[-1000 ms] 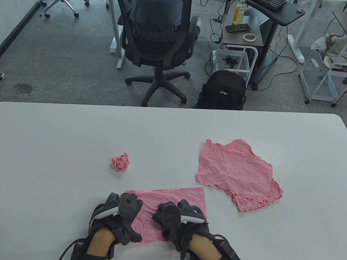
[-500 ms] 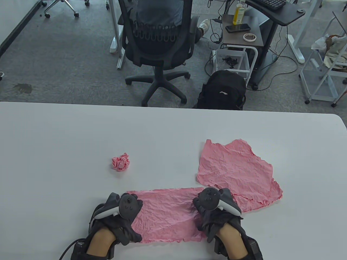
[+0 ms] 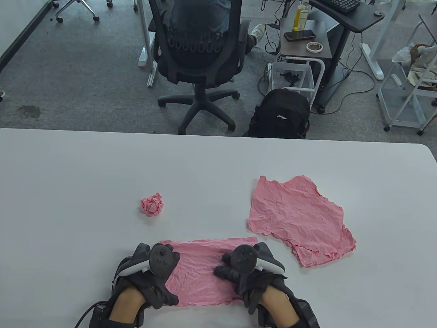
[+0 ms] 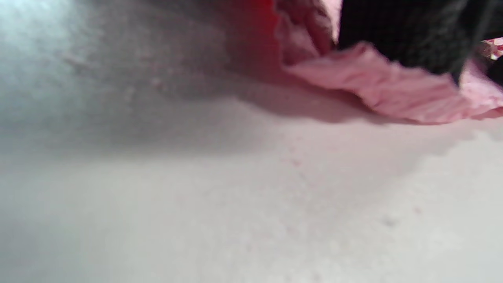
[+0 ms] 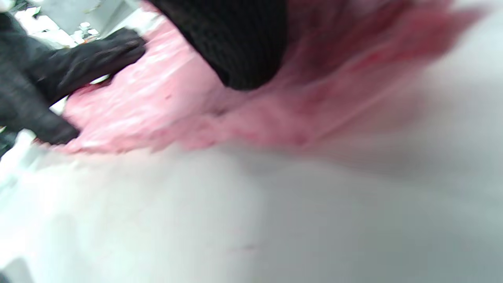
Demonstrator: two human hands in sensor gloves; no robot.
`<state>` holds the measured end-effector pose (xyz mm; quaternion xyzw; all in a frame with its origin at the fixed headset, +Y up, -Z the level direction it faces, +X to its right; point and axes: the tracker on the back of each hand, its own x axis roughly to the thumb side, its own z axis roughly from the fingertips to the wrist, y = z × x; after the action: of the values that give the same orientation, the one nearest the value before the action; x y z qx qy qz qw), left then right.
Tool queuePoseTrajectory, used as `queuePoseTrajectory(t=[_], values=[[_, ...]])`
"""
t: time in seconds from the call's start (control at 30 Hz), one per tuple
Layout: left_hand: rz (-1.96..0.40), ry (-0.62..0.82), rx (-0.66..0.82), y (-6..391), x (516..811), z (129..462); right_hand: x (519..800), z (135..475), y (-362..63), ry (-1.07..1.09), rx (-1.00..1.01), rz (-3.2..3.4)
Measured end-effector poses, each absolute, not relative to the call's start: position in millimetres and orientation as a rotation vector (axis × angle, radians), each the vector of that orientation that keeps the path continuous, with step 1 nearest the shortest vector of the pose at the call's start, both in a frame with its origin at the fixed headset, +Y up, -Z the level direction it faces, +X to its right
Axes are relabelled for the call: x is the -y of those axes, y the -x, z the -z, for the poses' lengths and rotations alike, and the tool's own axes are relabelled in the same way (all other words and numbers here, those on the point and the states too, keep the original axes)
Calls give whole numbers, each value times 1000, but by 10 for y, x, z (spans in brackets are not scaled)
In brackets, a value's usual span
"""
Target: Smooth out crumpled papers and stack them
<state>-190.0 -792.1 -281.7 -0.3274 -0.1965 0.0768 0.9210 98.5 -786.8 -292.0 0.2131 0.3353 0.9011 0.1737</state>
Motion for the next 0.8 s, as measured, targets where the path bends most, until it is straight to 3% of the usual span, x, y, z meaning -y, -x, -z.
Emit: queuePoseTrajectory(t=[0.27,0.37,0.4,0.47,0.63,0.8], values=[[-158,671,407,1899,7922,2817,7750,2970,-1261,-505,-912,-2492],[-176,670,419,1910,7920,2828,7610,3024,-1321,-314,-495,-2564],[-184,666,423,1918,7910,2833,7559,3032,-1304,-253,-261,-2636],[-186,662,430,1929,7906,2836,7491,3006,-1274,-169,-123,-2800],[-231,655,438,1969,7882,2843,7583,3043,-1242,37,-261,-3039],[-247,649,438,1976,7876,2843,7655,3096,-1137,5,-202,-3161]])
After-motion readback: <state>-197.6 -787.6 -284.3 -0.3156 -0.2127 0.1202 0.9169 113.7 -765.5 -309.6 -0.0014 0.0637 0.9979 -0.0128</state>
